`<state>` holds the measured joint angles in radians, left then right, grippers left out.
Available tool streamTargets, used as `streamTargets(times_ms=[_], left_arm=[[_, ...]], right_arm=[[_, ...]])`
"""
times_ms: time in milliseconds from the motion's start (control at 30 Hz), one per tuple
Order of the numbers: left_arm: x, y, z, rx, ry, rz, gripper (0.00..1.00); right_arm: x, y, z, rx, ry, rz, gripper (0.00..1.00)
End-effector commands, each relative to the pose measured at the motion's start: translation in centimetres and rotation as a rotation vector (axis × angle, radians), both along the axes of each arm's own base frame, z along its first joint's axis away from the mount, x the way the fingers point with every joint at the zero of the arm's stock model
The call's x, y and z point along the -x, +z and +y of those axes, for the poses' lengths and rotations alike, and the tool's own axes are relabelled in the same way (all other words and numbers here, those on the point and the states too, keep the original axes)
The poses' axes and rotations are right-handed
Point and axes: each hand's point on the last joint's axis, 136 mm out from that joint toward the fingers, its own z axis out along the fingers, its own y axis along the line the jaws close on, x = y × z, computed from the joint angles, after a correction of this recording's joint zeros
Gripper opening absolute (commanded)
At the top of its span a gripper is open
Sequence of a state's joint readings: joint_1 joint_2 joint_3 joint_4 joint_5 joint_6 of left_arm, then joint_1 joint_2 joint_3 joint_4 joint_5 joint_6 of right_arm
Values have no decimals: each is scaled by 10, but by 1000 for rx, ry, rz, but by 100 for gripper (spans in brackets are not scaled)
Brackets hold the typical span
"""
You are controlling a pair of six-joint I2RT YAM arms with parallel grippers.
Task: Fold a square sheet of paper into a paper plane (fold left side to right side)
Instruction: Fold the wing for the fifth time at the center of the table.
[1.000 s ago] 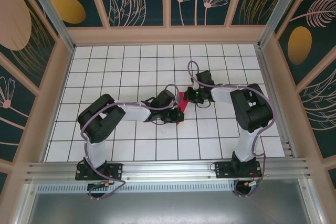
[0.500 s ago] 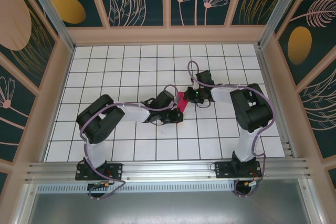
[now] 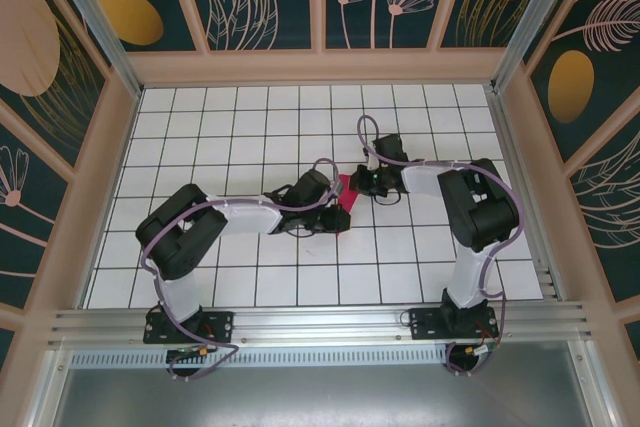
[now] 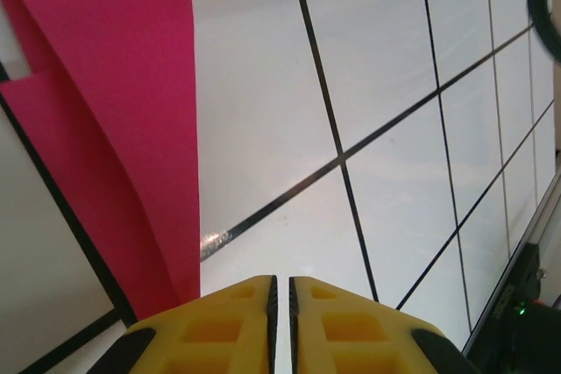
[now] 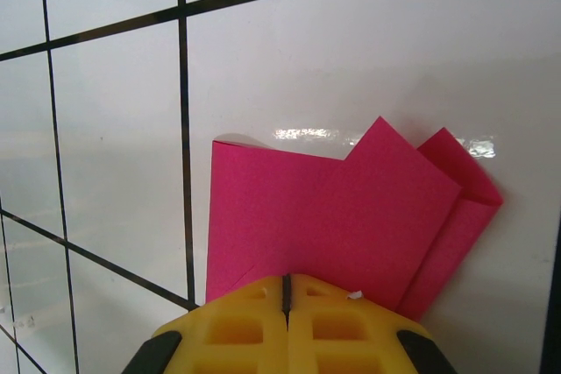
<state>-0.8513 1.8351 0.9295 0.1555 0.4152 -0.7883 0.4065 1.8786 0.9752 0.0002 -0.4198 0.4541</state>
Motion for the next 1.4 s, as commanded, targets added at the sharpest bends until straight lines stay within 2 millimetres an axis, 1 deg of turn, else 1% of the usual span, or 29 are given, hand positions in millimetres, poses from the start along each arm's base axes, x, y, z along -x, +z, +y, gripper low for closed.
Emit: streamTargets(times_ms=[0, 67, 100, 233, 500, 600, 933, 1067, 1133, 1300, 1367], left_arm=[[9, 2, -6, -24, -57, -7, 16], [12, -9, -1, -71, -56, -1, 17], [5, -2, -5, -73, -48, -25, 18], [-3, -7, 3, -141, -21, -55, 18], [-5, -19, 8, -191, -15, -56, 18], [-9, -22, 13, -218, 6, -67, 18], [-12, -24, 23, -262, 35, -83, 18], [-12, -18, 21, -242, 40, -93, 18], [-11, -10, 17, -205, 34, -95, 19], [-9, 26, 4, -77, 17, -130, 23], [-10, 27, 2, -75, 1, -136, 24]], right_arm=[[16, -44, -28, 140, -52, 112, 2], [15, -44, -28, 142, -52, 110, 2], [16, -45, -29, 146, -53, 114, 1], [16, -46, -30, 152, -54, 115, 2], [17, -46, -31, 156, -53, 118, 2], [17, -46, -31, 158, -53, 117, 2], [18, -48, -33, 168, -55, 120, 2], [19, -50, -35, 175, -57, 126, 2], [19, -51, -35, 175, -58, 129, 2], [18, -49, -33, 159, -55, 127, 1], [18, -49, -32, 158, -56, 128, 2]])
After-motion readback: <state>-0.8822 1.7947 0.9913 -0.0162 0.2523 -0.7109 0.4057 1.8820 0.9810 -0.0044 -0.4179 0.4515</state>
